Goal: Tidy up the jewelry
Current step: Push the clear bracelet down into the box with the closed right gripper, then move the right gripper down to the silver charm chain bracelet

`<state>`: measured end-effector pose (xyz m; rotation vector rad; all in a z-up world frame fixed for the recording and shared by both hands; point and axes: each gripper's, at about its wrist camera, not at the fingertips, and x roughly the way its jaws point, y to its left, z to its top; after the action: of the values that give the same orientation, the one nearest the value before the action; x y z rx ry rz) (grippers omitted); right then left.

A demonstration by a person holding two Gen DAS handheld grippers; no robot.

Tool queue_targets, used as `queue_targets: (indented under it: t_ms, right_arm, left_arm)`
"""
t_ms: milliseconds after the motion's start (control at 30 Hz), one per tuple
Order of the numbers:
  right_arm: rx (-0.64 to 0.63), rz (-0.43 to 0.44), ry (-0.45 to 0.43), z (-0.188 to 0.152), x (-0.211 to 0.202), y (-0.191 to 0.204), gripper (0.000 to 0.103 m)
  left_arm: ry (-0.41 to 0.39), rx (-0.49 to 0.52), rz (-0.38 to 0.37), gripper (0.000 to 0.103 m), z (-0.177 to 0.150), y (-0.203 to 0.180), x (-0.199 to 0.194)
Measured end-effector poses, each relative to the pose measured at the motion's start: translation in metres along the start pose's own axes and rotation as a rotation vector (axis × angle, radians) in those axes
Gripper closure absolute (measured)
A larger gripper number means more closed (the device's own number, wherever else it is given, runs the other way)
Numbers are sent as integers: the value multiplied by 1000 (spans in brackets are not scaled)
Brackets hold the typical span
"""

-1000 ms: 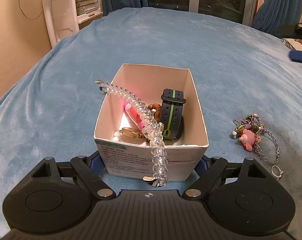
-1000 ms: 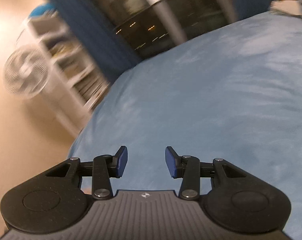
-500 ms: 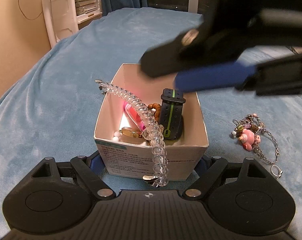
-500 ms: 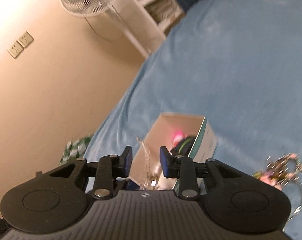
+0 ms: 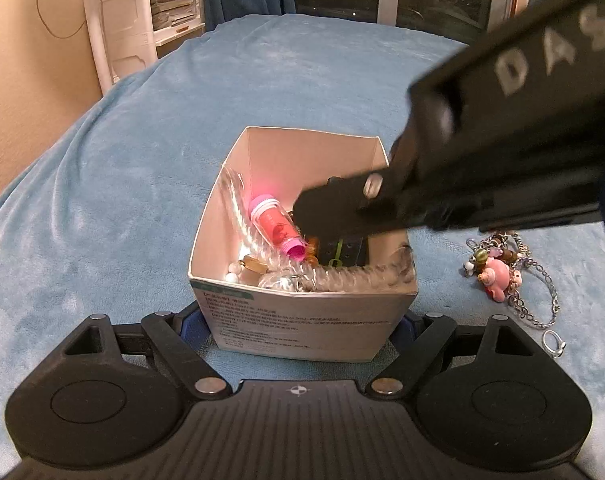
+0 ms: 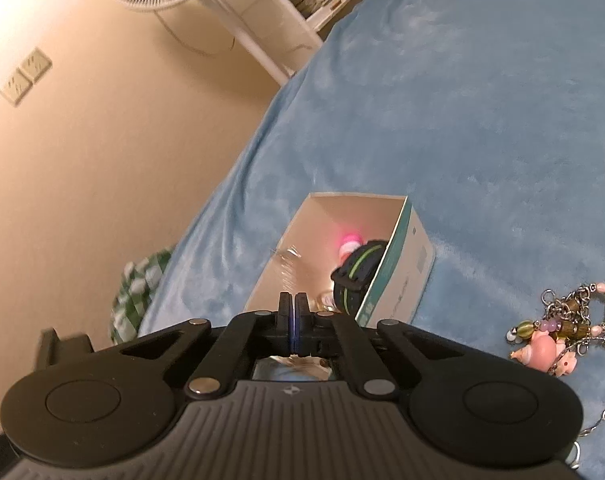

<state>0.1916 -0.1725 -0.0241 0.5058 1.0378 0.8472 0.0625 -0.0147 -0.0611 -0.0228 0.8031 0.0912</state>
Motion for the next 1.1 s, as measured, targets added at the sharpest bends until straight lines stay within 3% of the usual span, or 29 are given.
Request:
queue_targets:
  t_ms: [167, 333, 467, 567, 633, 767, 900, 1100]
  right_arm:
    - [9, -15, -67, 7, -13, -1, 0]
    - [2, -110, -188, 12, -38, -8, 0]
    - [2, -259, -335, 14, -73, -21, 0]
    - [-45, -401, -389, 12, -91, -29, 0]
    - [-88, -480, -376, 8, -95, -33, 0]
    - [-146, -618, -262, -2, -87, -49, 0]
    - [-139, -635, -144, -10, -73, -66, 0]
    - [-152, -585, -28, -22, -60, -73, 0]
  left_arm:
    - [0, -1, -1, 44, 0, 1, -1]
    - [0, -1, -2, 44, -1, 1, -1]
    - [2, -4, -3, 44, 0, 2, -1]
    - [2, -4, -3, 44, 0, 2, -1]
    - [2, -4, -3, 44, 0, 2, -1]
    - [3, -5, -3, 44, 0, 2, -1]
    - [2, -4, 0, 43, 0, 2, -2]
    - [2, -3, 1, 43, 0, 1, -2]
